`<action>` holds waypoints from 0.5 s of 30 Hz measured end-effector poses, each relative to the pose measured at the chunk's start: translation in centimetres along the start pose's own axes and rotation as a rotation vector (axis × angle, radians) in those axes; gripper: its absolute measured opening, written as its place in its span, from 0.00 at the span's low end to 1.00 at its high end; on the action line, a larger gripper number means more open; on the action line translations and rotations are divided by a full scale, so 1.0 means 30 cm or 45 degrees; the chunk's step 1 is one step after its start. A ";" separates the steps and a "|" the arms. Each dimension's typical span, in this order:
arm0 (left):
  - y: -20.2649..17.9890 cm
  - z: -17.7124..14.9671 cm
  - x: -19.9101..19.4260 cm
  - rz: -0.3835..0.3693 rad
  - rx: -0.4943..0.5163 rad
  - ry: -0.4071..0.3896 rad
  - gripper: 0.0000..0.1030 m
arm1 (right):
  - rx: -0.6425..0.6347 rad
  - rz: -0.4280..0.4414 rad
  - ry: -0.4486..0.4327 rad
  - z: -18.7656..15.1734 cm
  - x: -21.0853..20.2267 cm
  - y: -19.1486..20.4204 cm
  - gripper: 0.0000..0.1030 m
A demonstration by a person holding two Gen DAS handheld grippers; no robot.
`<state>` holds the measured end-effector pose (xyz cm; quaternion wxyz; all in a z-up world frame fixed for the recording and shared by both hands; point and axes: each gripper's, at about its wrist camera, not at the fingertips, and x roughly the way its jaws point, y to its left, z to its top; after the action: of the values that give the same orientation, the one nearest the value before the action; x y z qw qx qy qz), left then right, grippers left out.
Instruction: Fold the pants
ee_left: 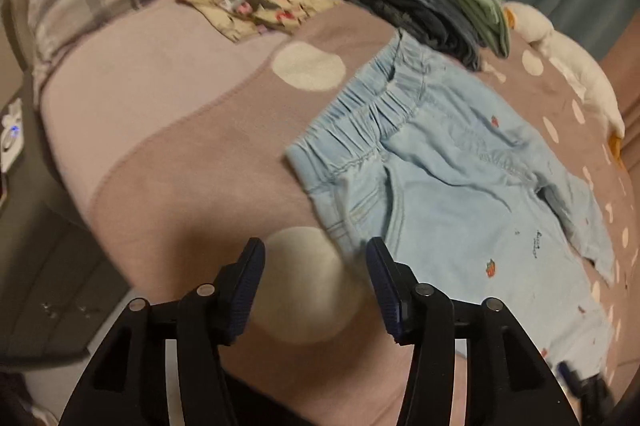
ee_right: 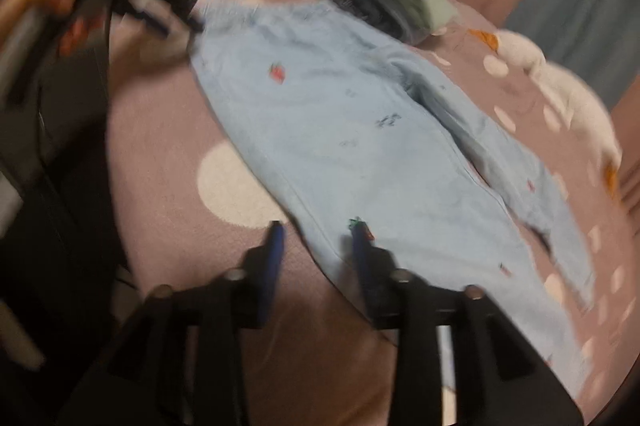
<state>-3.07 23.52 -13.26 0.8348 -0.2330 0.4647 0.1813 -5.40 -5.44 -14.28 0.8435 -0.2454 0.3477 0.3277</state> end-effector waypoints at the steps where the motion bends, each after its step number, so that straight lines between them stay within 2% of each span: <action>1: 0.003 -0.001 -0.021 0.017 0.008 -0.027 0.50 | 0.087 0.024 -0.028 0.001 -0.031 -0.045 0.42; 3: -0.016 0.002 -0.045 0.022 0.042 -0.079 0.50 | 0.249 0.019 -0.065 -0.006 -0.063 -0.148 0.50; 5: -0.074 0.010 -0.051 -0.015 0.093 -0.104 0.50 | 0.360 -0.036 -0.050 -0.022 -0.056 -0.229 0.51; 7: -0.146 0.006 -0.053 -0.102 0.142 -0.125 0.50 | 0.498 -0.132 0.014 -0.054 -0.019 -0.332 0.50; 8: -0.194 -0.003 -0.051 -0.141 0.194 -0.137 0.50 | 0.545 -0.150 0.028 -0.072 -0.010 -0.362 0.50; 10: -0.283 -0.023 -0.026 -0.157 0.301 -0.139 0.50 | 0.681 -0.192 0.071 -0.133 0.012 -0.433 0.50; 12: -0.338 -0.040 0.034 -0.119 0.391 -0.121 0.50 | 0.757 -0.249 0.116 -0.199 0.020 -0.468 0.50; 14: -0.340 -0.057 0.110 -0.003 0.439 -0.061 0.50 | 0.789 -0.356 0.189 -0.294 0.020 -0.502 0.50; 15: -0.322 -0.068 0.152 0.030 0.445 -0.014 0.50 | 0.801 -0.383 0.188 -0.337 -0.001 -0.508 0.53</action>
<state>2.83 14.82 -15.99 0.8629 -0.0779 0.4873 0.1089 1.31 -22.08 -17.85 0.8891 -0.0452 0.4518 0.0583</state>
